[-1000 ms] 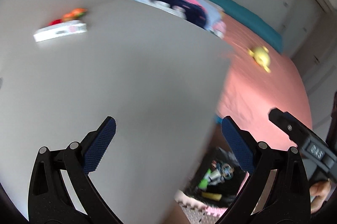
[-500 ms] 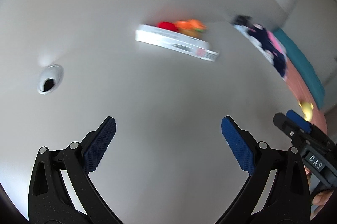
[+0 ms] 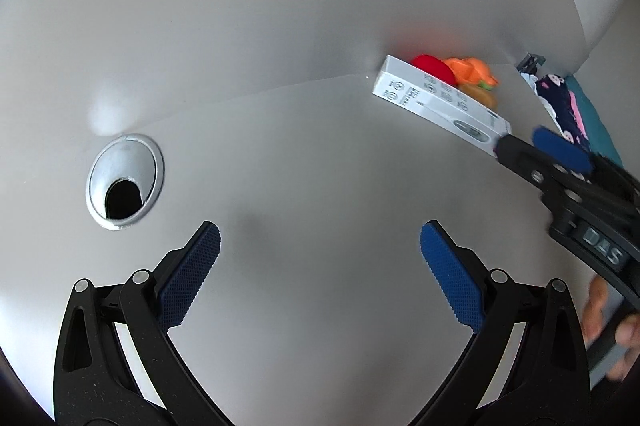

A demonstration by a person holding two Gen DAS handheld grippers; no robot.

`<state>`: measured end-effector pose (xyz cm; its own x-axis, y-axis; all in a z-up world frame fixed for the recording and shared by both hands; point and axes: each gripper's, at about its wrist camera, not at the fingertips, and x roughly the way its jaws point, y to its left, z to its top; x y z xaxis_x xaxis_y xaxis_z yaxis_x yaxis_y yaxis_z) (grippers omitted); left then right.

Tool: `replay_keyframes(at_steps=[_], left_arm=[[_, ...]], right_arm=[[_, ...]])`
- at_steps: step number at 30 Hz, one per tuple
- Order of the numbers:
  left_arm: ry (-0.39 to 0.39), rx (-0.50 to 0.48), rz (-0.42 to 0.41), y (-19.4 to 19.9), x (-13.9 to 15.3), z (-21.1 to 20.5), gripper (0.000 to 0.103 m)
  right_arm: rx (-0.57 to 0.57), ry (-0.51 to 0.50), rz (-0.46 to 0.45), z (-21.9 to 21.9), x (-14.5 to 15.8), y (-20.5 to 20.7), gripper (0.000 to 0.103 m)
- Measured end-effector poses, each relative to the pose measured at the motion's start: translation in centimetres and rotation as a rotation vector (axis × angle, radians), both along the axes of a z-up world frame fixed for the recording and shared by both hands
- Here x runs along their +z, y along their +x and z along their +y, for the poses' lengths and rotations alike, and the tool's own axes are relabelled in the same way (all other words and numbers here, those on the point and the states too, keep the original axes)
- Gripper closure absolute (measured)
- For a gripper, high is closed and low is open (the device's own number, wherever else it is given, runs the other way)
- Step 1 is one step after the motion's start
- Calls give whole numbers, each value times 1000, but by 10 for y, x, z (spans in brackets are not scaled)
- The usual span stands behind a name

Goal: Collect trash
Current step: 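Grasp the white toothbrush box with the right tool while the left tool grasps the red heart plush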

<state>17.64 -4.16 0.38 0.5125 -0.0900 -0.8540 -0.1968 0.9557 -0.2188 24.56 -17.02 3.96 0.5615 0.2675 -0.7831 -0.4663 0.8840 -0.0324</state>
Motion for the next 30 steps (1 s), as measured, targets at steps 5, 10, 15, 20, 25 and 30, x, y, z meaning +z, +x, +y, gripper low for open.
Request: replay_keyframes(at_steps=[5, 10, 15, 20, 25, 30], left_arm=[[-9, -1, 7, 8, -3, 13, 6], [35, -7, -19, 16, 5, 18, 6], [51, -2, -18, 27, 4, 19, 6], [85, 6, -29, 42, 3, 13, 6], [67, 55, -50, 54, 9, 11, 6], [53, 54, -69, 61, 16, -4, 6]], right_arm=[[72, -54, -25, 18, -9, 24, 41], [156, -106, -20, 29, -19, 43, 41], [237, -140, 32, 33, -34, 57, 41], [267, -119, 89, 27, -38, 60, 46], [288, -117, 117, 23, -36, 48, 75], [223, -31, 102, -6, -18, 32, 75]])
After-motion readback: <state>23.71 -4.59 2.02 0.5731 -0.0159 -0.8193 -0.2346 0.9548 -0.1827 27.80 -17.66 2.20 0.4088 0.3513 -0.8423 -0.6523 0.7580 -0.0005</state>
